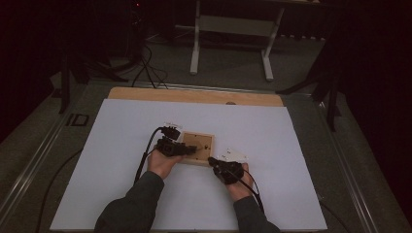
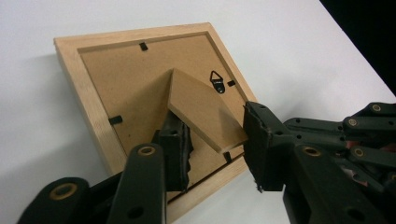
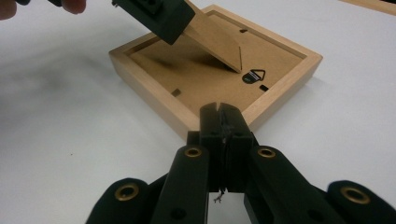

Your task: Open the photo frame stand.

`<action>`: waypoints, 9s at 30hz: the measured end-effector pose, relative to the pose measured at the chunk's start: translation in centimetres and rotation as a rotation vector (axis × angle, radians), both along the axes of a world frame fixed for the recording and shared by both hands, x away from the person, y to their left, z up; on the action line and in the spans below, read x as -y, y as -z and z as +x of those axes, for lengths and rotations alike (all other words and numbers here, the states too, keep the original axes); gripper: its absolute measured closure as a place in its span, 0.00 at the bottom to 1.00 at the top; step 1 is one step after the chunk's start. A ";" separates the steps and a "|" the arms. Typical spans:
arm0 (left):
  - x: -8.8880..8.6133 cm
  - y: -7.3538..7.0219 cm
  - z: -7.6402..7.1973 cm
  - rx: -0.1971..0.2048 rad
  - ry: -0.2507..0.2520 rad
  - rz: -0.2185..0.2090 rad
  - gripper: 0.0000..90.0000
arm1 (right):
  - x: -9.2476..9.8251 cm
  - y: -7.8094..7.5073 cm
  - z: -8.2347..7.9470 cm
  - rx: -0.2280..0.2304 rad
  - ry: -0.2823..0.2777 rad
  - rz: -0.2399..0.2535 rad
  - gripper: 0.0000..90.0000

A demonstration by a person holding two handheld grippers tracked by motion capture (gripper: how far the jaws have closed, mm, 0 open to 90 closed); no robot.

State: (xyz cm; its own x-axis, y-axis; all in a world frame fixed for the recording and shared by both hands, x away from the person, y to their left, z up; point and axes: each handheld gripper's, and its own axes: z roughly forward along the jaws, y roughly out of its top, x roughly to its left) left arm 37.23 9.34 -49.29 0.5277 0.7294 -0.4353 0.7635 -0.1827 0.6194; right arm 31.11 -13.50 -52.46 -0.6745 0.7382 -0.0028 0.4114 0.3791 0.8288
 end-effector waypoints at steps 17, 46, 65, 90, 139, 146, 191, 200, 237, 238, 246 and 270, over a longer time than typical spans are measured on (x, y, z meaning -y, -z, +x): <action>-0.6 0.0 0.7 -0.033 -0.042 -0.073 0.61 | 0.0 0.0 0.0 0.001 -0.002 -0.001 0.98; -0.2 -0.5 0.7 -0.038 -0.077 -0.012 0.71 | 0.0 0.0 -0.1 -0.002 -0.007 -0.007 0.95; 0.1 -1.1 -0.7 0.034 -0.065 0.019 0.74 | 0.5 -0.6 -0.1 0.008 0.003 0.001 0.73; 0.0 -1.3 -3.4 0.138 -0.030 0.052 0.76 | 2.1 -2.1 0.7 0.007 0.042 0.054 0.64; -1.3 -0.4 -5.6 0.177 0.049 0.048 0.76 | 1.2 -3.3 6.5 -0.164 -0.063 0.149 0.51; -0.7 -0.6 -5.2 0.165 0.082 0.064 0.76 | 0.9 -3.8 5.8 -0.130 -0.082 0.133 0.52; -0.5 0.9 -5.1 0.236 0.097 0.213 0.84 | -0.6 -5.2 4.3 -0.051 -0.141 0.097 0.54; -1.4 1.4 -5.5 0.205 0.108 0.120 0.79 | -0.6 -4.8 3.9 -0.068 -0.166 0.099 0.52; -3.4 2.3 -7.5 0.156 0.102 0.011 0.75 | -0.1 -3.9 1.6 -0.103 -0.179 0.107 0.48; -3.5 2.3 -7.6 0.159 0.104 0.011 0.75 | 0.0 -3.9 1.5 -0.104 -0.177 0.114 0.48; -4.3 1.8 -8.0 0.179 0.095 0.011 0.73 | 0.4 -4.1 0.9 -0.092 -0.168 0.104 0.43; -5.0 0.1 -9.4 0.286 0.074 0.057 0.69 | 1.4 -4.0 0.6 -0.074 -0.160 0.072 0.41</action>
